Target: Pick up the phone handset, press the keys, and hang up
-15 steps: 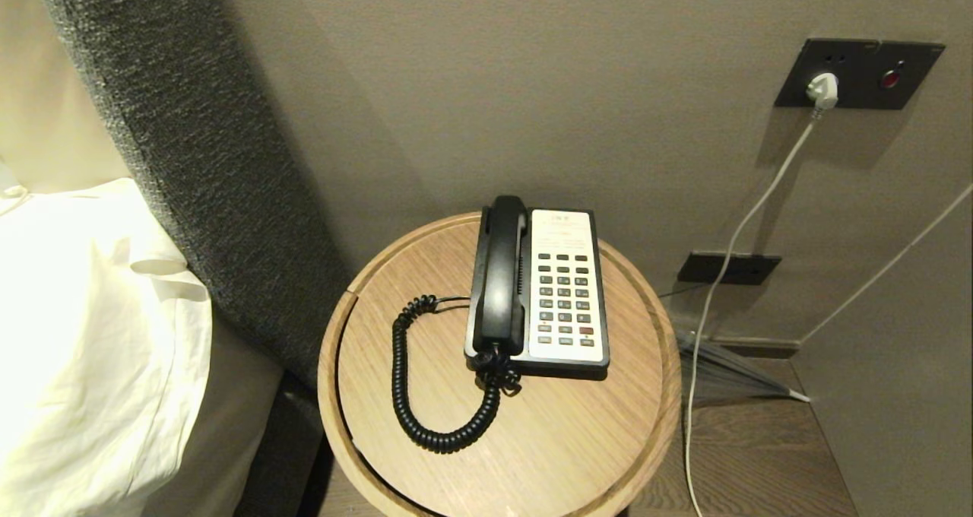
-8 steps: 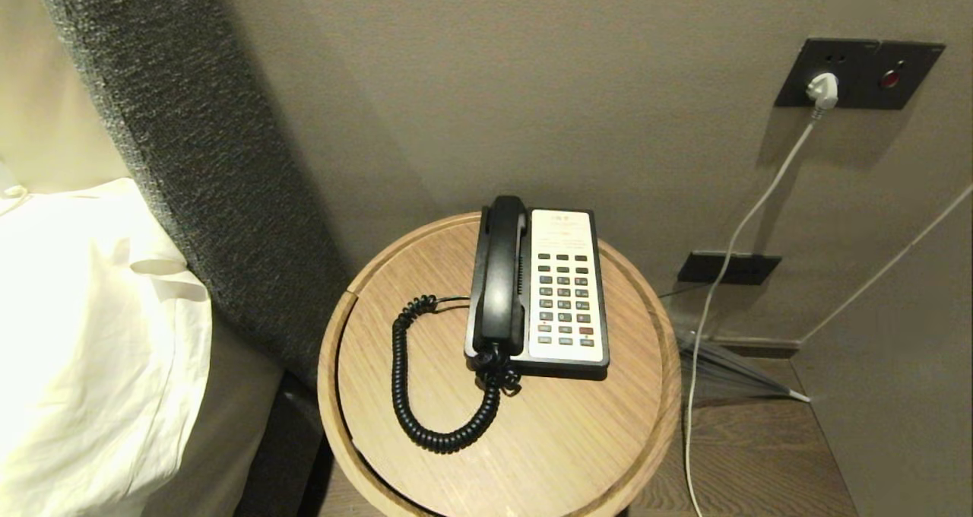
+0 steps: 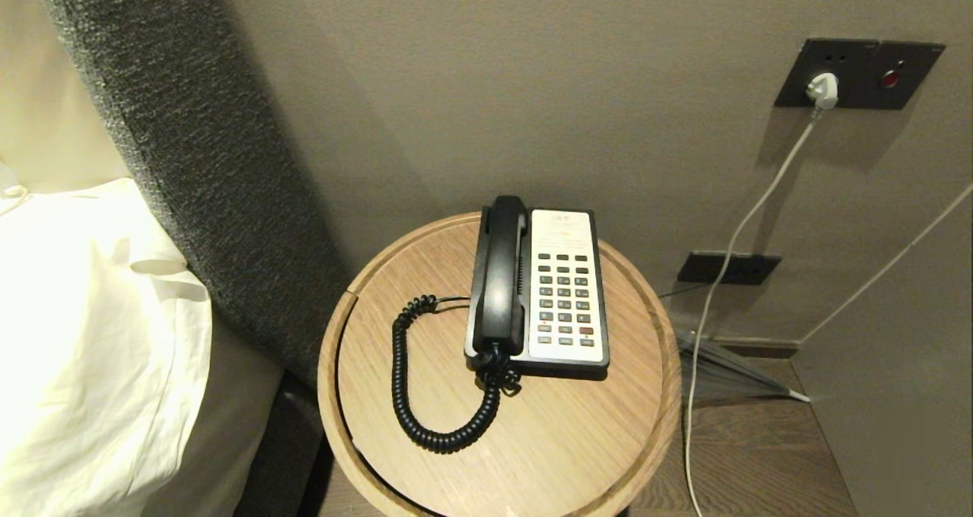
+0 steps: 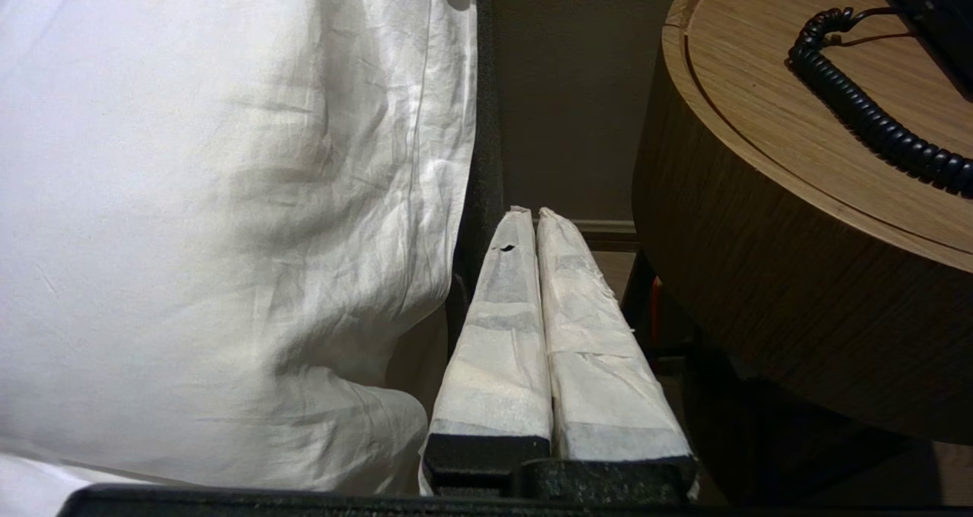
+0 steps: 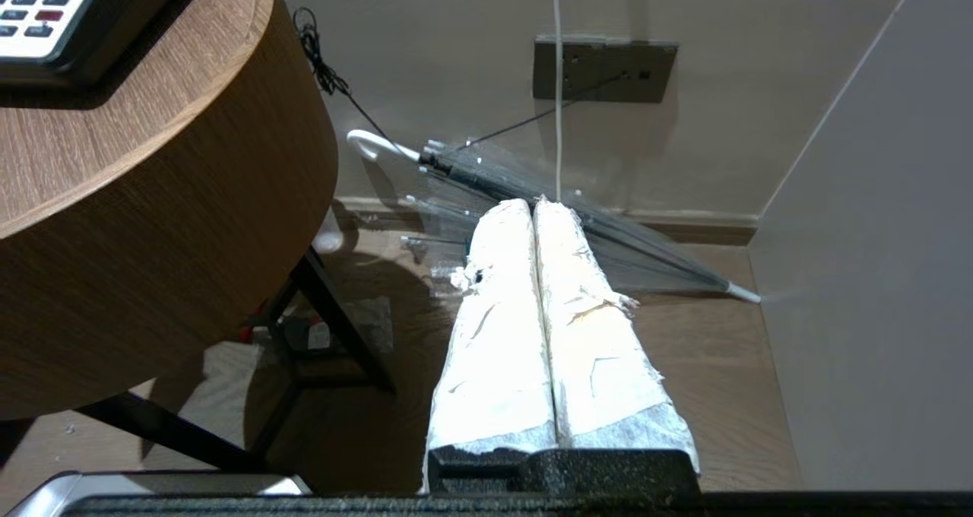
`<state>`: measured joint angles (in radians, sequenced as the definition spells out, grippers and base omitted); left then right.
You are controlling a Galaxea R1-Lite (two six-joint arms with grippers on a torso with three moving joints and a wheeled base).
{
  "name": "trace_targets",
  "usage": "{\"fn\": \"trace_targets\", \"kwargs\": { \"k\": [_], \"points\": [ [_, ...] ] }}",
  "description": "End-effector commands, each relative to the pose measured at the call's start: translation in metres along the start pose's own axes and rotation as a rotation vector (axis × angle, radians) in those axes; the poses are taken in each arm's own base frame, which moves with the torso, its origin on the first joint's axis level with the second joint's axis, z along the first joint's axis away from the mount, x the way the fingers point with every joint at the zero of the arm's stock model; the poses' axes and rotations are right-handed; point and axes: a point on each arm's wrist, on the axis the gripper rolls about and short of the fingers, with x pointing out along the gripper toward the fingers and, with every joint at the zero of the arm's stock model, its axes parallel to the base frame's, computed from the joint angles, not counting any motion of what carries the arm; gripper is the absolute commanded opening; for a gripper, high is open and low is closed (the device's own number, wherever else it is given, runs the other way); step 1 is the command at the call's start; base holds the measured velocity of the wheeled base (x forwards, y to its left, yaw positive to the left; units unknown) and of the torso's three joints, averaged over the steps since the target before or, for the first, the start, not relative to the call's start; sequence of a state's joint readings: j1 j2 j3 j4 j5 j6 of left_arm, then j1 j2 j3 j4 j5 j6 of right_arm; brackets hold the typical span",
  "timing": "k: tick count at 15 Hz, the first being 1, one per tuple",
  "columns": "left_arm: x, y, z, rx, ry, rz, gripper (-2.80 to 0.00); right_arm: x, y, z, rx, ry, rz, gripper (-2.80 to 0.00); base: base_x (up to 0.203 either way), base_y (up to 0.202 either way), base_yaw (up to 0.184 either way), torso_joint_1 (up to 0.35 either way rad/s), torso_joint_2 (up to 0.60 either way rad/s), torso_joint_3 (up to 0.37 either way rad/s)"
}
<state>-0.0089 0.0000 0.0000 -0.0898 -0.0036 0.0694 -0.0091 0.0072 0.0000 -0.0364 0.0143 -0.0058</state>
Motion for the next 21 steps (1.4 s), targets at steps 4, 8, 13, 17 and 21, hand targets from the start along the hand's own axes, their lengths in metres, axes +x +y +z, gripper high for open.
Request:
{"fn": "trace_targets", "kwargs": {
  "k": [4,8,13,17,21],
  "points": [
    [0.0022,-0.0008,-0.0113,0.0,0.04,-0.002,-2.8,0.0012,0.0,-0.0037,0.001,0.012,0.0,-2.8,0.0,0.0,0.0,0.0,0.0,0.0],
    [0.0022,-0.0008,-0.0113,-0.001,0.039,-0.002,-2.8,0.0012,0.0,-0.0037,0.001,0.012,0.0,-2.8,0.0,0.0,0.0,0.0,0.0,0.0],
    [0.0021,-0.0008,-0.0114,0.0,0.041,-0.002,-2.8,0.0013,0.0,-0.0041,0.001,0.014,0.0,-2.8,0.0,0.0,0.0,0.0,0.0,0.0],
    [0.0023,-0.0008,-0.0113,-0.001,0.041,-0.003,-2.8,0.0013,0.0,-0.0037,0.001,0.014,0.0,-2.8,0.0,0.0,0.0,0.0,0.0,0.0],
    [0.0023,-0.0008,-0.0113,-0.001,0.041,-0.003,-2.8,0.0013,0.0,-0.004,0.001,0.013,0.0,-2.8,0.0,0.0,0.0,0.0,0.0,0.0]
  ]
}}
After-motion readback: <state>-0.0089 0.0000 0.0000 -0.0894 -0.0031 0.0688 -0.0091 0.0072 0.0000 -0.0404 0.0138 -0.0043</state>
